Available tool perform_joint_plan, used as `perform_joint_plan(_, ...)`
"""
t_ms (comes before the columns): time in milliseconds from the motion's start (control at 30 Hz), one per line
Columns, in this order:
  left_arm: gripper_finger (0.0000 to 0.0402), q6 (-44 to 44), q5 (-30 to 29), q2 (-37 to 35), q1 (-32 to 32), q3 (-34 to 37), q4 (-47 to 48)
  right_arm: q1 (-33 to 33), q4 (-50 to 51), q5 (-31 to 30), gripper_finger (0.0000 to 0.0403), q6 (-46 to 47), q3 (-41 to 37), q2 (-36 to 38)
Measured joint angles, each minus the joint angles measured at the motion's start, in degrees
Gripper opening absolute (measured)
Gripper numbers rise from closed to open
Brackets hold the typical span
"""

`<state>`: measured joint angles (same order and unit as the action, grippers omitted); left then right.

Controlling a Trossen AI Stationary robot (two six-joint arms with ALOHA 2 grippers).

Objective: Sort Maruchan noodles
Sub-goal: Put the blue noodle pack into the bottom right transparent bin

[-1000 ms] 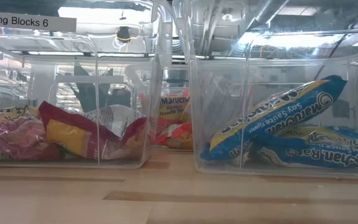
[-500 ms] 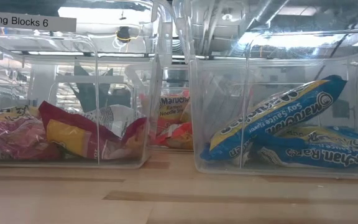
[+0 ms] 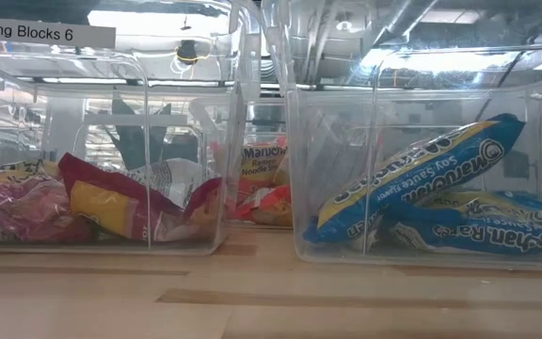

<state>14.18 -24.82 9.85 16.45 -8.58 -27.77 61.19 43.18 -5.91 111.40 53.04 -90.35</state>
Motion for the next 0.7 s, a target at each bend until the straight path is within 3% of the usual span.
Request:
perform_joint_plan(200, 0.0, -0.3, 0.0, 0.0, 0.0, 0.0, 0.0, 0.0, -1.4, 0.1, 0.0033, -8.2, 0.0, 0.0)
perform_joint_plan(233, 0.0, -0.2, 0.0, 0.0, 0.0, 0.0, 0.0, 0.0, -2.0, 0.4, 0.0019, -9.6, 0.0, 0.2)
perform_joint_plan(500, 0.0, -0.2, 0.0, 0.0, 0.0, 0.0, 0.0, -0.6, -5.0, 6.1, 0.0007, -11.0, 0.0, 7.5)
perform_joint_plan(700, 0.0, -0.2, 0.0, 0.0, 0.0, 0.0, 0.0, -0.5, -13.4, -0.6, 0.0006, -11.0, 0.0, 17.5)
